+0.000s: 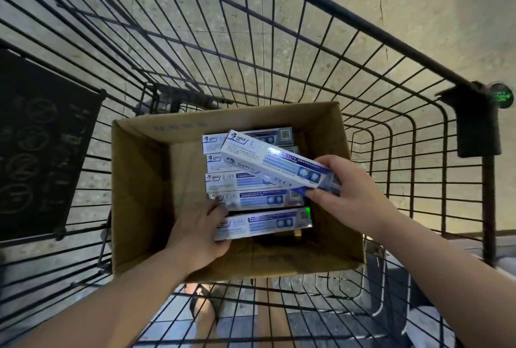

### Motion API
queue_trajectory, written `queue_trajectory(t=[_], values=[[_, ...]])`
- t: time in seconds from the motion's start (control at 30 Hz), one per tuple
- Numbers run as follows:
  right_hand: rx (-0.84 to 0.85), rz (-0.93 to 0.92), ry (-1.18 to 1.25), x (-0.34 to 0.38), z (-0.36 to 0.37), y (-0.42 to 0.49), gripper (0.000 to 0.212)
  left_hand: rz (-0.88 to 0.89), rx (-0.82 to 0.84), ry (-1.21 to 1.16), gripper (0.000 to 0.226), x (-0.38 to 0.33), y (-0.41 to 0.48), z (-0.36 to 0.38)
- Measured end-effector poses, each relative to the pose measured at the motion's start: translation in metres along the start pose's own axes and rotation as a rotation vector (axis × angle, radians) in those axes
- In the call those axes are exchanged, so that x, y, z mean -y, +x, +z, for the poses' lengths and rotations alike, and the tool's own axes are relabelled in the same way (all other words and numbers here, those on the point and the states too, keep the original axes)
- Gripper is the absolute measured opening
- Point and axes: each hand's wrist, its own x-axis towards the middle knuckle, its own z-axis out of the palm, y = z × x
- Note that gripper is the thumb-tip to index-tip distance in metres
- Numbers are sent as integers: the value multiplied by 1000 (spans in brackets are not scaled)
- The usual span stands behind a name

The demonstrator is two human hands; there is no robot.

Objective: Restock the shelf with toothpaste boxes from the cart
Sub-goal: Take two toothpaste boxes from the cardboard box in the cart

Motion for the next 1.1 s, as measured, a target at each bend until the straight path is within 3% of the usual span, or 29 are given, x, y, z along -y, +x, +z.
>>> queue_trajectory(t=[0.13,0.33,0.47,0.7,0.87,1.1], values=[[-19,-19,-4,16,-11,-12,42,49,-55,-279,47,1,-21,-26],[-56,-33,116,48,-36,-51,36,136,-85,-212,21,-5,-59,-78],[-96,-24,170,71,-50,-88,37,205,-23,-344,27,-9,-90,-107],[-323,-23,187,118,-70,-179,42,419,-86,-374,30,-30,-164,-170],[-503,27,280,141,-74,-270,37,538,-38,-287,54,-49,-204,-189],[-805,123,216,146,-69,-408,35,774,60,-270,39,-114,-265,-193]])
